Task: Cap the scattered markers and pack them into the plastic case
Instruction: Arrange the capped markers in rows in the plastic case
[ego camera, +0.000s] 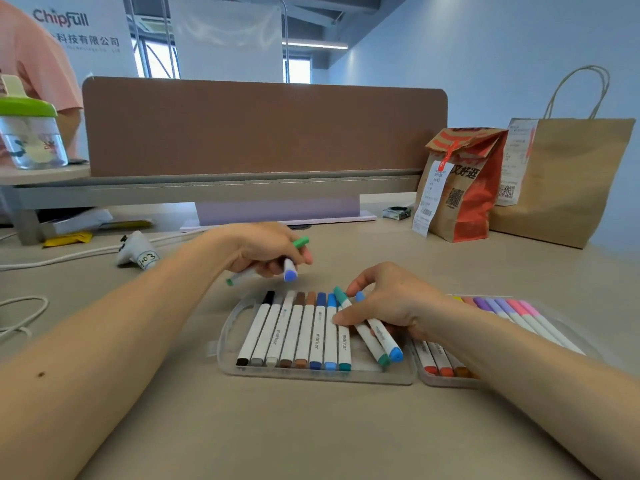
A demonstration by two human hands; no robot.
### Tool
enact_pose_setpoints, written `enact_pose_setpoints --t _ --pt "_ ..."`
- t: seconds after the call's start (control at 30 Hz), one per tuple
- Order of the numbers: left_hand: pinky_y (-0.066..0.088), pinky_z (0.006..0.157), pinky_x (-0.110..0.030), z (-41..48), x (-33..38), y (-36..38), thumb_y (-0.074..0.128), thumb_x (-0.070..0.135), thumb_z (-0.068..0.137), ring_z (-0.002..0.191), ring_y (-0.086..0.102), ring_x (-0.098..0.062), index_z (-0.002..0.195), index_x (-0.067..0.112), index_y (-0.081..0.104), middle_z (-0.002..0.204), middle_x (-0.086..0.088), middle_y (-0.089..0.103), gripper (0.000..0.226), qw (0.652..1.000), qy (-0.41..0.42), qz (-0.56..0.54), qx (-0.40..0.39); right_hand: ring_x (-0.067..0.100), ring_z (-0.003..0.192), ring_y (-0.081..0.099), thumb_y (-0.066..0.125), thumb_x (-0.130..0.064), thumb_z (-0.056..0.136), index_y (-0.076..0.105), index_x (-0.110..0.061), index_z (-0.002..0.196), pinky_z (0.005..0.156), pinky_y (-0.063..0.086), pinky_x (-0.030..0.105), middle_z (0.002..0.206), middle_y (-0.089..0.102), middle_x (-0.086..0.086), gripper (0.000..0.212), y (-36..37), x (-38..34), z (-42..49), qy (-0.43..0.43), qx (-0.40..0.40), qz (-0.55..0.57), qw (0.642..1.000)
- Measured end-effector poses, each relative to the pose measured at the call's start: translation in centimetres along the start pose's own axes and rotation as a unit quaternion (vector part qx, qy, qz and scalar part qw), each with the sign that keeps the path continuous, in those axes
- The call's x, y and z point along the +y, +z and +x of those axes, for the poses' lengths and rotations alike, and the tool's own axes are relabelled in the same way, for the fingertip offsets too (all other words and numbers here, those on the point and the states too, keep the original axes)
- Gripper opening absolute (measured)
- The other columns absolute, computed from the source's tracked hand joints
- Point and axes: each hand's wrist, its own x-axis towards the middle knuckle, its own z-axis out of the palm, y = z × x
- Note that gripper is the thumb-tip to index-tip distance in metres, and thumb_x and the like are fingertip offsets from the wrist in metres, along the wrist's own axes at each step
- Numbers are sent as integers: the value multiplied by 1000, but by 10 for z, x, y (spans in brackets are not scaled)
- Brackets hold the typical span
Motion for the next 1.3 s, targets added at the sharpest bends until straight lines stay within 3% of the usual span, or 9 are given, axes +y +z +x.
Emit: enact_pose_setpoints --t 0.17,0.27,0.4,0.53,0.73,0.93,1.0,1.13,1.3 --pt "34 51 -22 -5 -12 -14 65 24 94 57 43 -12 110 6 68 79 -9 56 24 990 -52 123 -43 8 87 56 88 -28 69 62 -24 102 66 46 23 98 59 -7 42 -12 -2 0 -6 6 -60 998" --pt "34 47 -19 -5 -7 -6 72 27 89 56 45 -12 102 6 71 71 -5 59 25 983 -49 165 -71 7 83 56 86 -26 72 62 -24 104 58 42 20 94 58 -9 41 -22 -3 -2 1 6 -85 996" --pt "41 48 -20 -1 -2 6 79 40 79 55 49 -12 88 13 69 68 1 59 30 968 -48 244 -42 6 78 54 87 -29 71 64 -23 103 55 40 19 90 57 -10 39 -17 -7 -3 2 -7 -98 995" --pt "44 55 -24 0 -1 12 79 46 77 67 52 -19 102 5 69 77 -3 61 49 961 -56 270 -14 7 80 52 87 -27 70 64 -21 105 58 39 21 89 57 -8 42 -9 -10 -3 -1 0 -92 996" --pt "46 61 -22 -2 -1 13 75 47 80 72 54 -13 91 16 62 82 0 60 36 959 -50 278 -6 11 85 58 86 -14 70 67 -20 103 62 46 23 96 64 -2 39 -10 -7 -3 21 -20 -10 1000" --pt "41 49 -19 -7 2 7 77 39 81 56 48 -9 102 12 66 77 0 60 36 975 -40 217 -17 14 50 65 77 5 77 66 -2 106 41 48 20 78 72 13 31 -13 -6 -1 39 -36 208 977" --pt "37 45 -18 -8 4 3 76 34 84 49 42 -7 106 8 66 71 0 57 35 986 -27 162 -13 18 54 68 77 0 78 64 0 109 44 52 23 78 73 15 33 -9 -7 2 37 -54 243 968" --pt "32 43 -21 -11 3 -8 79 29 82 46 37 -11 95 7 66 59 -1 52 28 992 -2 119 29 18 68 72 76 -20 82 66 -7 109 64 58 29 90 76 13 32 -1 -8 6 2 -84 174 981" --pt "29 45 -22 -16 2 -17 74 30 85 46 35 -11 93 8 65 59 -3 56 25 998 30 40 48 11 58 65 69 -20 89 64 -11 110 60 56 23 92 76 13 23 -17 -3 6 -20 -76 183 980"
